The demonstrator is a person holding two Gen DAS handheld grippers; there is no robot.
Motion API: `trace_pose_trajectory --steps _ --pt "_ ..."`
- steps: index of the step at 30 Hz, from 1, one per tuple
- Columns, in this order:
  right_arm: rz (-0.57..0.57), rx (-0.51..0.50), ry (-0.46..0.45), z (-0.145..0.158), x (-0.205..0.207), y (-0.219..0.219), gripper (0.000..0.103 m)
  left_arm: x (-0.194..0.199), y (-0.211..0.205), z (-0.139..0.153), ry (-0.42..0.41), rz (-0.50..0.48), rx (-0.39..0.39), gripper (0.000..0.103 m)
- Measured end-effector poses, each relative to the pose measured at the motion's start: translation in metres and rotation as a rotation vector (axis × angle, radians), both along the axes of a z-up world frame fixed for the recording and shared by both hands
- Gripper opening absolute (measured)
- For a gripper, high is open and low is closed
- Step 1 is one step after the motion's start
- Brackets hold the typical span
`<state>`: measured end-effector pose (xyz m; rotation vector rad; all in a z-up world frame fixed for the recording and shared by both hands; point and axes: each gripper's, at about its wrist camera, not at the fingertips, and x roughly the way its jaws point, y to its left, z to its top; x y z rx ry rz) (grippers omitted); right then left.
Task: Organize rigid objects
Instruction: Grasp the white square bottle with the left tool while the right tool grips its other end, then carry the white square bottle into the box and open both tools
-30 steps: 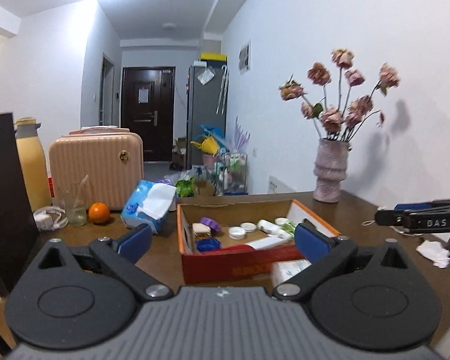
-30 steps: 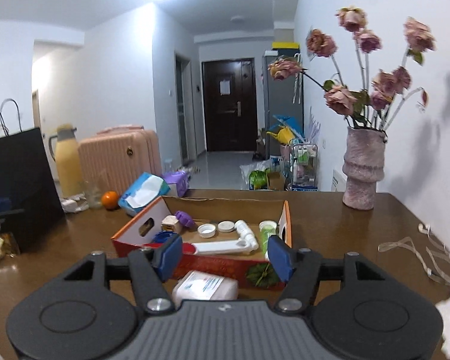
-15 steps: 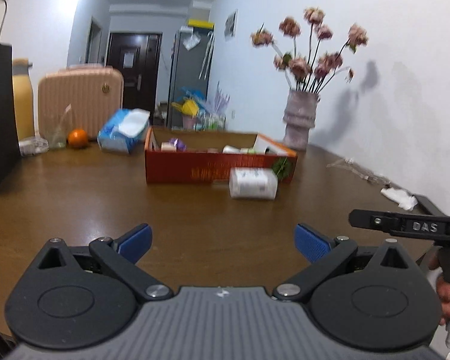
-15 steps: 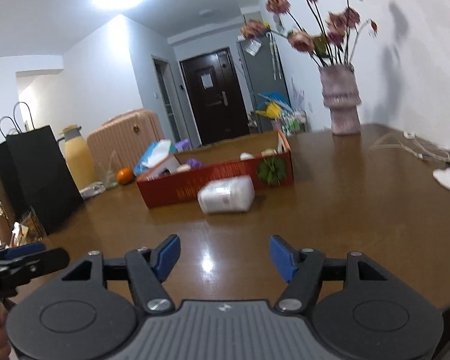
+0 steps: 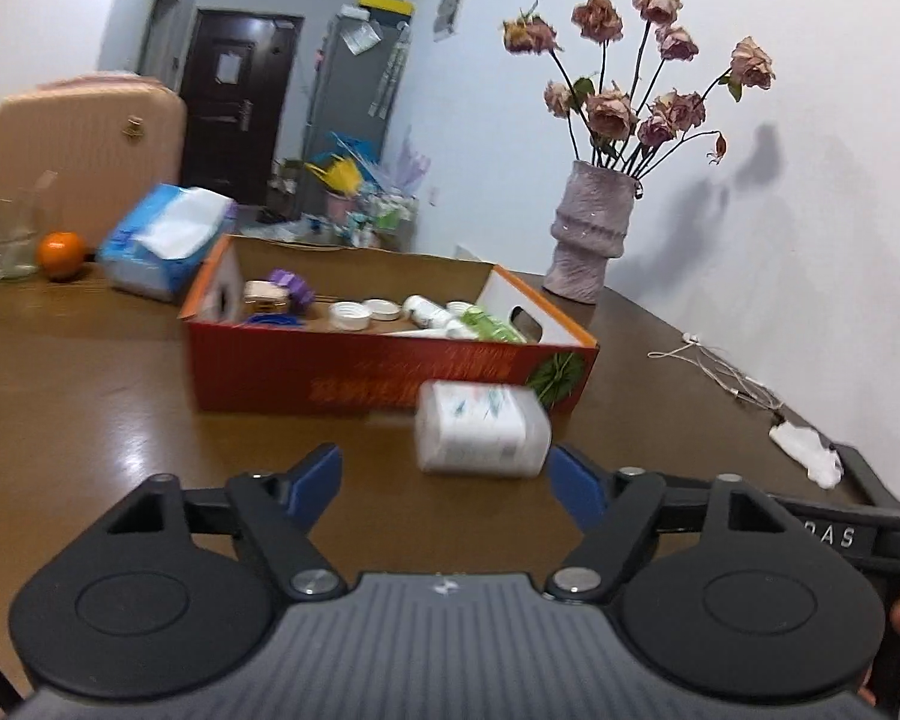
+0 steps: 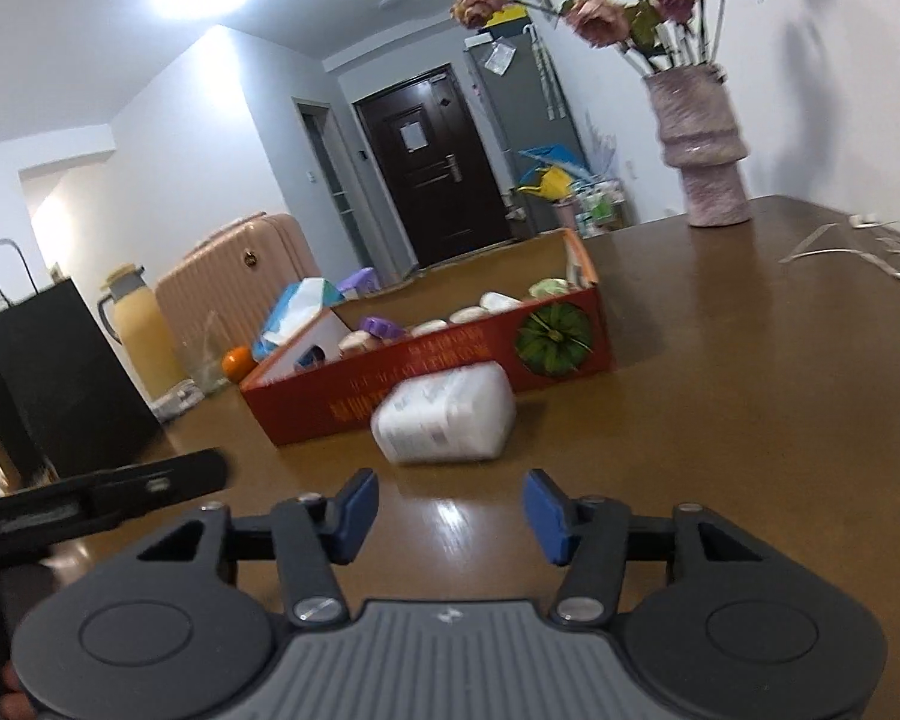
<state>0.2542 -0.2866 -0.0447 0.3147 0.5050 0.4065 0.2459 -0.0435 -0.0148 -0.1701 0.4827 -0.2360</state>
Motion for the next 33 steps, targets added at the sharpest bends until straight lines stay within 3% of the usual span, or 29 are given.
trace_pose_trajectory --steps 3,7,11,13,15,19,23,33 --pt "0.001 0.039 0.024 0.002 0.037 0.004 0.037 0.049 -0.004 -0.008 0.061 -0.045 -0.031 0.057" --pt "0.001 0.058 0.06 -0.003 0.078 0.012 0.036 0.092 -0.005 -0.022 0.142 -0.043 -0.054 0.054" --pt "0.017 0.062 0.095 -0.014 0.104 0.021 0.029 0.116 -0.006 -0.03 0.173 -0.064 -0.074 0.053" --pt "0.034 0.089 0.123 -0.021 0.113 0.022 0.023 0.124 -0.005 -0.036 0.196 -0.088 -0.098 0.041" --pt "0.041 0.113 0.14 -0.026 0.116 0.022 0.021 0.126 -0.003 -0.04 0.201 -0.092 -0.148 0.041" --pt "0.034 0.166 0.157 -0.028 0.115 0.012 0.018 0.119 -0.003 -0.037 0.221 -0.076 -0.191 0.037" --pt "0.022 0.169 0.123 -0.016 0.097 0.007 0.018 0.088 -0.011 -0.023 0.165 -0.064 -0.188 0.037" --pt "0.018 0.198 0.06 0.018 0.008 -0.008 0.018 -0.004 -0.022 0.012 0.072 -0.065 -0.198 0.037"
